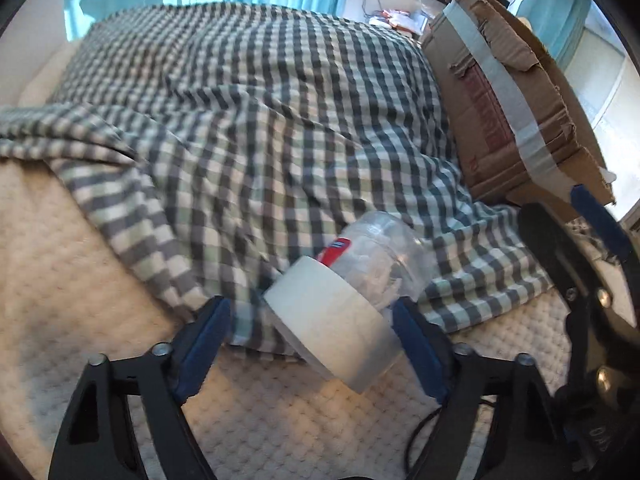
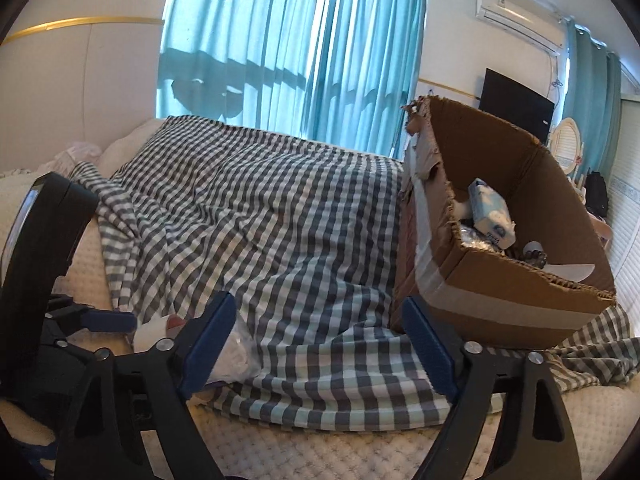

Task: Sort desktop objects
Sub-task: 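Grasp the white tape roll with the left gripper while the right gripper grasps the clear cup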

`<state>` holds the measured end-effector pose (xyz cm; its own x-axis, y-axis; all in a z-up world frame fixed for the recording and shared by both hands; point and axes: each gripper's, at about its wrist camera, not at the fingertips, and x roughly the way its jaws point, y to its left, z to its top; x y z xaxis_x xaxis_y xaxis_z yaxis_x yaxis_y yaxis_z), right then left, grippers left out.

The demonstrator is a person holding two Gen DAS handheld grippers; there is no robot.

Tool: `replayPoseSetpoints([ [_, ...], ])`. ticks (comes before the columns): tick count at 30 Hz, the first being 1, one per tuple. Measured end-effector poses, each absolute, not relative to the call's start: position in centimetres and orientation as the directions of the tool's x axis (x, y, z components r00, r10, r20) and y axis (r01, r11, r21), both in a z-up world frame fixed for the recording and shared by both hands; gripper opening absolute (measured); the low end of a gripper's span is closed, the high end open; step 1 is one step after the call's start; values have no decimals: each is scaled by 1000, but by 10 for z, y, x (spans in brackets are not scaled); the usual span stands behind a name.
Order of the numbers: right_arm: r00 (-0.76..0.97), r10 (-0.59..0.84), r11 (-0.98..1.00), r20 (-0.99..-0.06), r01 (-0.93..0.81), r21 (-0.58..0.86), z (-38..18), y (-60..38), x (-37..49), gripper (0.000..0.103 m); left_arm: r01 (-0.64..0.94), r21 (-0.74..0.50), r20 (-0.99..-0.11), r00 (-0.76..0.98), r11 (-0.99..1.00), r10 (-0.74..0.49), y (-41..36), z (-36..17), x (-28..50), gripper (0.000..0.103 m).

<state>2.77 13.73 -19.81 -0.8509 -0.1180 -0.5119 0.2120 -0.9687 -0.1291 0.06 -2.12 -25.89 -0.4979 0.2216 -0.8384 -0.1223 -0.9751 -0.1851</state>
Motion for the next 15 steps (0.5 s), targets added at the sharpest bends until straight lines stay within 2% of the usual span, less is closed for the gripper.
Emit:
replayPoseSetpoints([
  [1, -847, -129, -968, -516, 220, -119, -199, 137, 26, 76, -140, -198, -834, -497, -970, 242, -19, -257, 1, 63],
  [2, -842, -138, -967, -521, 229, -114, -200, 137, 25, 71, -151, -183, -832, -502, -971, 235, -17, -255, 2, 62],
  [3, -841, -140, -966, -523, 232, -114, -200, 136, 23, 68, -162, -182, -828, -507, -970, 240, -15, -253, 2, 53],
  [4, -843, -139, -966, -520, 230, -114, -199, 136, 23, 67, -172, -178, -820, -517, -969, 243, -15, -249, 3, 45],
  [6, -851, -136, -966, -508, 227, -121, -197, 137, 24, 67, -176, -171, -801, -548, -969, 241, -17, -238, 1, 35],
  [9, -851, -146, -965, -505, 236, -119, -196, 135, 24, 67, -184, -183, -779, -573, -966, 257, -20, -224, -9, 29],
  [15, -806, -221, -940, -549, 327, -102, -201, 121, 20, 68, -195, -143, -706, -667, -970, 238, -24, -181, -36, 27],
])
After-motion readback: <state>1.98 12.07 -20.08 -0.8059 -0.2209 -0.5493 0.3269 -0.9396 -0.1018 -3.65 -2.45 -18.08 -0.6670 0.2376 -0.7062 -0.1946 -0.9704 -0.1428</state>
